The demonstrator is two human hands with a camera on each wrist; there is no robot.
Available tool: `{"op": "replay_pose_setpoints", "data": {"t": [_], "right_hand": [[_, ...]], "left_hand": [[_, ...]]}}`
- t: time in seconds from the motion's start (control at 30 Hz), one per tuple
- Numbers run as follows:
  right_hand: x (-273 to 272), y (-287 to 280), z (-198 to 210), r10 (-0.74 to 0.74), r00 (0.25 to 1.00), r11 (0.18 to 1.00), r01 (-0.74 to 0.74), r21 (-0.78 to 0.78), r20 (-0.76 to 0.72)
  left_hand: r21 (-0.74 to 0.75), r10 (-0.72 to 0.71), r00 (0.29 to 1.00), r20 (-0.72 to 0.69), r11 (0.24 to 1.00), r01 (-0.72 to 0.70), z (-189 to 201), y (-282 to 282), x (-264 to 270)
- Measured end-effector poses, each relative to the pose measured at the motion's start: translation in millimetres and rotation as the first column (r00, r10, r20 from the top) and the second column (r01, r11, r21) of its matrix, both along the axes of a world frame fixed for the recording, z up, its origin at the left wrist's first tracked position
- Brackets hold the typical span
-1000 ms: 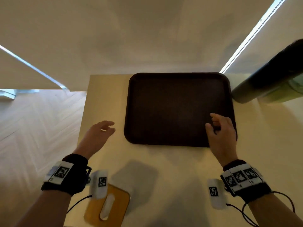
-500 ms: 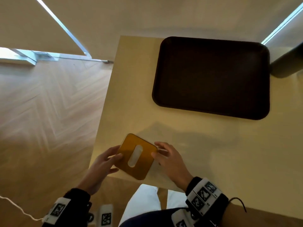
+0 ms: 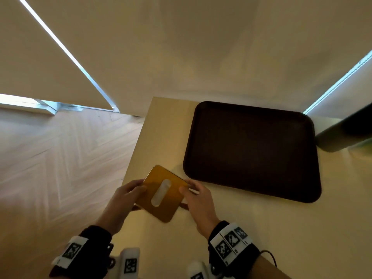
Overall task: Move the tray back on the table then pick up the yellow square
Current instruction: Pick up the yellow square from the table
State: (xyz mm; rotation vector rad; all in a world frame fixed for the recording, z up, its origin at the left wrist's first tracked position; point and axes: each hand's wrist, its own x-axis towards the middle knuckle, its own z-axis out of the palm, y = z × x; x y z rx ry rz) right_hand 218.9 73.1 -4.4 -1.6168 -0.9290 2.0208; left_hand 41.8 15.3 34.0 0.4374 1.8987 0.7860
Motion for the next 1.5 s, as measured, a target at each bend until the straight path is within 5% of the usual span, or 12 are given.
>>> {"op": "replay_pose_setpoints", "data": {"t": [0.4,0.67,1.07,1.3,1.5], "right_hand": [[-105.0,174.6,4.5,-0.137,0.99,0.985,0.132,0.108,0.036],[-143.3,240.1,-8.4,-0.187,0.98,0.979,0.18,0.095,0.073],[-153.7,259.9,-15.1,-0.203,0.974,0.978,0.196,0.071,0.102],[-155.9,243.6,-21.9,-0.44,0.885,0.894,0.415,0.168,0.154],[-170.1,214.9,-32.2,-0.427,0.901,0.896,0.41,0.17,0.078]], "left_hand": [[0.101,-0.083,0.996,-0.033,0.991,0.086,-11.4,184.8,-98.2],[0.113,-0.127,0.992,0.014,0.986,0.124,-22.8,257.7,-136.4],[0.1,-0.166,0.986,-0.004,0.981,0.166,-42.6,284.1,-150.1],[0.142,-0.218,0.912,-0.349,0.949,0.281,-45.2,288.2,-168.2],[0.167,-0.281,0.873,-0.4,0.914,0.37,-44.5,292.5,-166.2]]}}
